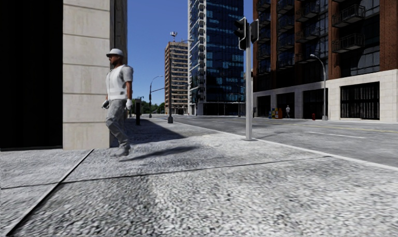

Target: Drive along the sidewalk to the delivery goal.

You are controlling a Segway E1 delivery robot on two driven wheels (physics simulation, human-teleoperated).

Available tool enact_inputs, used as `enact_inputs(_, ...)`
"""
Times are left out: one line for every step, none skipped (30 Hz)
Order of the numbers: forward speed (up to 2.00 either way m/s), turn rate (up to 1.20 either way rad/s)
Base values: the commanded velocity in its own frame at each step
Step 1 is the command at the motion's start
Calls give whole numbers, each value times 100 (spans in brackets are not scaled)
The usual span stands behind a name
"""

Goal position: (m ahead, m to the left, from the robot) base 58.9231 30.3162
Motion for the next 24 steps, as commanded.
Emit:
enact_inputs(200,0)
enact_inputs(200,0)
enact_inputs(200,0)
enact_inputs(200,0)
enact_inputs(200,0)
enact_inputs(200,0)
enact_inputs(200,0)
enact_inputs(200,0)
enact_inputs(200,0)
enact_inputs(200,24)
enact_inputs(200,20)
enact_inputs(200,11)
enact_inputs(200,11)
enact_inputs(200,8)
enact_inputs(200,13)
enact_inputs(200,16)
enact_inputs(200,16)
enact_inputs(200,17)
enact_inputs(200,17)
enact_inputs(200,17)
enact_inputs(200,17)
enact_inputs(200,18)
enact_inputs(200,19)
enact_inputs(200,20)
